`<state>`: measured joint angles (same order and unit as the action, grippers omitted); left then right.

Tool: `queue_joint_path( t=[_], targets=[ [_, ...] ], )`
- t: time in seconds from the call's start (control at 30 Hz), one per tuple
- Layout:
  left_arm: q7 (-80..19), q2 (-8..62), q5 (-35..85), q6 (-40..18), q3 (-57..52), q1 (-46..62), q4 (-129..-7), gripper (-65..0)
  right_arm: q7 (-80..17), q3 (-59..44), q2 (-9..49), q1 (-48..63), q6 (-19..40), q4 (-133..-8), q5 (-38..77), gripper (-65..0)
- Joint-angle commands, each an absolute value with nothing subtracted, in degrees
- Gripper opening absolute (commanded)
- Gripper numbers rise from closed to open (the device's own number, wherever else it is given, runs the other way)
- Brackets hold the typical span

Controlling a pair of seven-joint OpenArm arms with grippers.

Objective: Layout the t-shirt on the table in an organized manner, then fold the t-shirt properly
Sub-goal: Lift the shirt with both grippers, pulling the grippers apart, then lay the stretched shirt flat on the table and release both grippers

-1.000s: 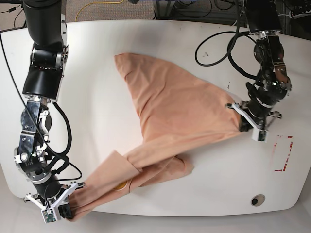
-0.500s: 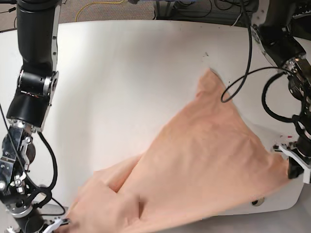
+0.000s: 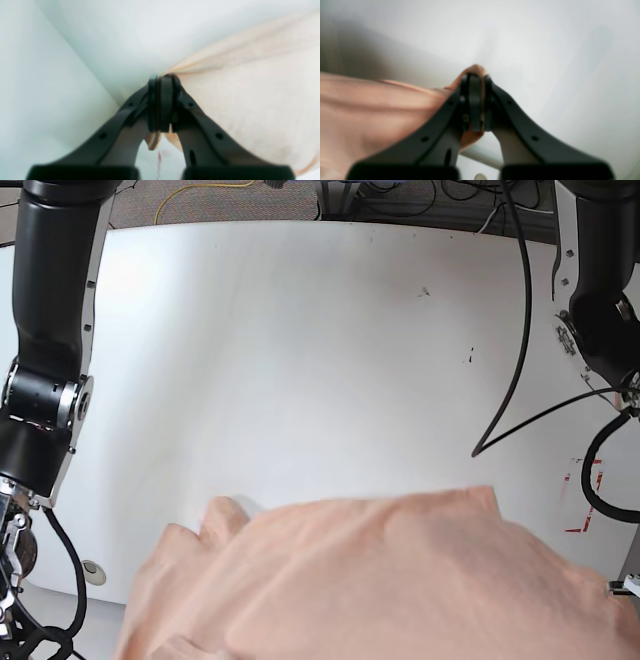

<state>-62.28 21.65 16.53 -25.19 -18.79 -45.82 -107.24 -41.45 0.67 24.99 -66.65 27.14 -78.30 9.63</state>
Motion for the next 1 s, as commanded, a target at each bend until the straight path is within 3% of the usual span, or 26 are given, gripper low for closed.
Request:
queue_joint_path(
  t=[0.0, 0.3, 0.67, 0.97],
  targets=[
    [-61.23, 22.64, 16.04, -24.66, -18.07, -49.71, -107.82, -65.0, -41.27, 1.27, 26.51, -70.11, 26.51, -79.34, 9.71, -64.8],
    [-61.32, 22.64, 16.13, -24.66, -17.19, -45.23, -108.18, -65.0, -44.97, -0.22, 29.05, -62.9, 26.51, -87.08, 10.15, -64.8],
    [-61.23, 20.18, 16.13, -28.79, -19.91, -26.77, -109.41, -65.0, -46.11, -10.51, 29.49, -36.62, 26.59, -99.74, 10.24, -64.8],
    [-61.23, 18.77, 16.04, -31.87, -21.93, -11.56, -111.34, -65.0, -48.22, -17.71, 24.31, -16.13, 26.59, -110.37, 10.33, -64.8]
  ],
)
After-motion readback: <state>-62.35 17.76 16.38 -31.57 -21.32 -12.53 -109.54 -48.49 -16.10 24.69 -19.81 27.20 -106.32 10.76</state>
